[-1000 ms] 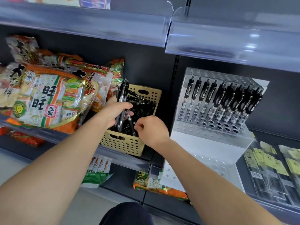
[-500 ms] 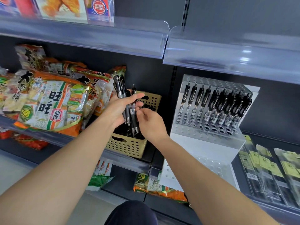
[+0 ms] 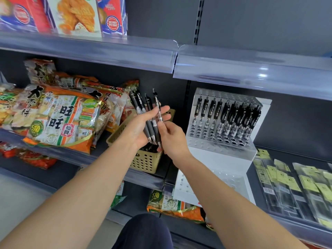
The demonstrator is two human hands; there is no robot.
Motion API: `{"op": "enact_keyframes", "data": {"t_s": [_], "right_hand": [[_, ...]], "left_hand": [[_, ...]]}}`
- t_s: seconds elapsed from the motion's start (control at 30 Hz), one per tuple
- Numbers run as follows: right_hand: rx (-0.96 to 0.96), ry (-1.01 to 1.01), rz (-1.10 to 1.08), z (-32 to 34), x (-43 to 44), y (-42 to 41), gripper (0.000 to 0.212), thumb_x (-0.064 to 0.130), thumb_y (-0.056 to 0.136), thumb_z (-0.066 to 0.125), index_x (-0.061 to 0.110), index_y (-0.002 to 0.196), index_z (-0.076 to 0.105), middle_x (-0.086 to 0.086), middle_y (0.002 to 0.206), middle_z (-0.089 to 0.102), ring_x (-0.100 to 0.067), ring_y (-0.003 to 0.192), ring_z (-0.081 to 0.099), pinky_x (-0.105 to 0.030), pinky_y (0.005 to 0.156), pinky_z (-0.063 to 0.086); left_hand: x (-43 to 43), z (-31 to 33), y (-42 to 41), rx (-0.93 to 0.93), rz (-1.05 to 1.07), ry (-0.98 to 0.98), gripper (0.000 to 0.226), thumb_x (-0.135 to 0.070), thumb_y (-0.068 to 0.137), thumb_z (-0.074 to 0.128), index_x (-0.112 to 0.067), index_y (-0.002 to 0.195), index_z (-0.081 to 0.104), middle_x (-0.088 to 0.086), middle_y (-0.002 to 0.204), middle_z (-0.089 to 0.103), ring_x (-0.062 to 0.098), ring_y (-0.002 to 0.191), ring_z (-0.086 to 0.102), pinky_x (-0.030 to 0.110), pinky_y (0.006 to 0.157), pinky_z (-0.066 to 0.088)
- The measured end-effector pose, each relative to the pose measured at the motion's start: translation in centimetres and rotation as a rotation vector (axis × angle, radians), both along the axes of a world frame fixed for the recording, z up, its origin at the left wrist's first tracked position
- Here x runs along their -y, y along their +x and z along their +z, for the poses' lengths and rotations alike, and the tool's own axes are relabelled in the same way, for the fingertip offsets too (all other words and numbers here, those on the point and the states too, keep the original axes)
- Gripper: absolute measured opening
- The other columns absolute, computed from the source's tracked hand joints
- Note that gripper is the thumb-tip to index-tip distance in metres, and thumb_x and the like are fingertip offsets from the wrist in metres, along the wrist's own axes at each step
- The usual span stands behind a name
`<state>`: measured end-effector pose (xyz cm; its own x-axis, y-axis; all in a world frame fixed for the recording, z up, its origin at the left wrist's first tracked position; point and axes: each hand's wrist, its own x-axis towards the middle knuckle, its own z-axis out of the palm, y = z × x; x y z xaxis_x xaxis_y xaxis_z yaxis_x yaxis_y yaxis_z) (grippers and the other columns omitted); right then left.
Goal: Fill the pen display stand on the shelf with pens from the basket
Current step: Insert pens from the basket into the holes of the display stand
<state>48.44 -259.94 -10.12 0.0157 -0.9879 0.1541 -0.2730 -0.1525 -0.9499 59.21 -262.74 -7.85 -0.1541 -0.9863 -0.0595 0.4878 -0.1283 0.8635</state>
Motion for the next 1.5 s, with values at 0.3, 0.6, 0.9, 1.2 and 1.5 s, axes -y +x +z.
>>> {"op": "enact_keyframes", "data": {"t_s": [0.3,0.6,0.9,1.2,1.5], "right_hand": [[-0.093,-0.220,-0.308,1.8,-3.0,-3.4,0.032,0.049,0.086,0.061,0.019,0.077,0.063,0.008,0.066,0.065,-0.003,0.062,0.061,-0.026,0.063,0.050],[0.047,-0.255,-0.217,4.5,-5.1,-7.0,0.011,0.021,0.086,0.066,0.012,0.084,0.073,-0.006,0.078,0.069,-0.023,0.058,0.065,-0.044,0.056,0.058],[0.046,-0.205,-0.322,4.7,-5.0,-9.7,0.015,0.022,0.086,0.070,0.028,0.072,0.070,0.002,0.072,0.072,-0.021,0.063,0.070,-0.047,0.062,0.059],[-0.066,-0.352,-0.501,7.5,-3.0,-13.3,0.010,0.027,0.086,0.070,0.017,0.085,0.067,0.013,0.068,0.060,-0.002,0.062,0.055,-0.019,0.061,0.046],[-0.104,-0.432,-0.549,7.1,-1.0,-12.9,0.011,0.023,0.087,0.069,0.012,0.091,0.069,0.010,0.074,0.062,-0.009,0.072,0.060,-0.030,0.076,0.053]], "left_hand": [[-3.8,0.8,-2.4,0.019,0.051,-0.041,0.011,-0.008,0.092,0.058,-0.006,0.100,0.067,0.010,0.093,0.074,0.025,0.088,0.071,0.042,0.074,0.059],[-6.4,1.1,-6.6,0.082,-0.013,-0.086,0.010,-0.003,0.083,0.068,-0.006,0.092,0.068,0.013,0.085,0.070,0.027,0.075,0.067,0.040,0.066,0.055],[-6.6,0.3,-9.0,0.071,-0.028,-0.068,0.012,-0.001,0.089,0.061,-0.007,0.098,0.067,0.011,0.086,0.074,0.027,0.080,0.072,0.045,0.077,0.058],[-5.7,-1.1,-10.1,0.069,0.038,0.048,0.015,-0.006,0.090,0.061,-0.009,0.104,0.067,0.005,0.077,0.068,0.020,0.068,0.064,0.038,0.066,0.058],[-6.3,-1.4,-11.0,0.064,0.000,0.152,0.005,-0.006,0.091,0.061,-0.004,0.087,0.060,0.006,0.060,0.064,0.013,0.043,0.048,0.023,0.042,0.045]]}}
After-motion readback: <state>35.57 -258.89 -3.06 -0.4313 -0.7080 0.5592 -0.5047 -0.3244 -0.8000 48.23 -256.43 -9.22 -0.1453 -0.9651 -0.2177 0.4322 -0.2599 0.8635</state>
